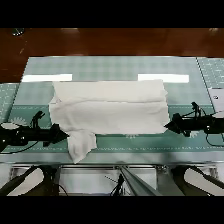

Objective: Fold the shirts.

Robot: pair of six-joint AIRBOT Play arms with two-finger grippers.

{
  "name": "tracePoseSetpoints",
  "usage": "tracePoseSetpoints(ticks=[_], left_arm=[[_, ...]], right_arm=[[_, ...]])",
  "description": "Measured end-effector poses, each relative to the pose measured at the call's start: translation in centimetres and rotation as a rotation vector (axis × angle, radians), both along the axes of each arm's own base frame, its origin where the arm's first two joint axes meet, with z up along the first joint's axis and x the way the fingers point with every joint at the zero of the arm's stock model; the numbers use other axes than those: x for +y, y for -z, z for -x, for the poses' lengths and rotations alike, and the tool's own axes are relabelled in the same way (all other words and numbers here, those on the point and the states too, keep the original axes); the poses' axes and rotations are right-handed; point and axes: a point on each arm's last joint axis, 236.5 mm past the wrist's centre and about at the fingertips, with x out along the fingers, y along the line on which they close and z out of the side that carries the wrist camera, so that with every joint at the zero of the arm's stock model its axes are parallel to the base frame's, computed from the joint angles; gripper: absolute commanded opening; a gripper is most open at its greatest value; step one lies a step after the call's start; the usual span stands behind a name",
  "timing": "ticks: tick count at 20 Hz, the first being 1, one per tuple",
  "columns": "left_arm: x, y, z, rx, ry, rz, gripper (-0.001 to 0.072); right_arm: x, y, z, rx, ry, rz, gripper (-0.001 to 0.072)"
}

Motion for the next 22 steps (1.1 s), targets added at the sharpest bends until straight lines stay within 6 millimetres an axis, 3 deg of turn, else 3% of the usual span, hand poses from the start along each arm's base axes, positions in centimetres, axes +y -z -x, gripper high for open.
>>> tracePoseSetpoints(ticks=[2, 5, 9, 13, 19, 22], left_arm=[[0.4, -0.7, -1.5, -0.049, 0.001, -0.007, 0.0033], [0.2, -3.8, -4.6, -0.145, -0.007, 0.043, 0.0033], [0.6, -7.8, -10.2, -0.296, -0.049, 0.061, 0.0032], [0.3, -9.6, -15.9, -0.364, -0.041, 0.049, 0.0032], [0.3, -9.8, -24.3, -0.352, -0.025, 0.058, 0.0032], [1.4, -8.4, -26.3, -0.307, -0.011, 0.012, 0.0032]], right_arm=[[0.2, -1.1, -0.5, -0.012, -0.071, 0.009, 0.0026], [-0.8, -3.2, -2.0, -0.037, -0.139, 0.053, 0.0026], [-1.8, -6.6, -6.3, -0.141, -0.163, 0.115, 0.0026], [-1.4, -8.0, -11.3, -0.226, -0.184, 0.148, 0.0026], [-1.9, -8.0, -19.1, -0.277, -0.135, 0.135, 0.0026], [-2.0, -7.3, -22.2, -0.288, -0.113, 0.107, 0.0028]])
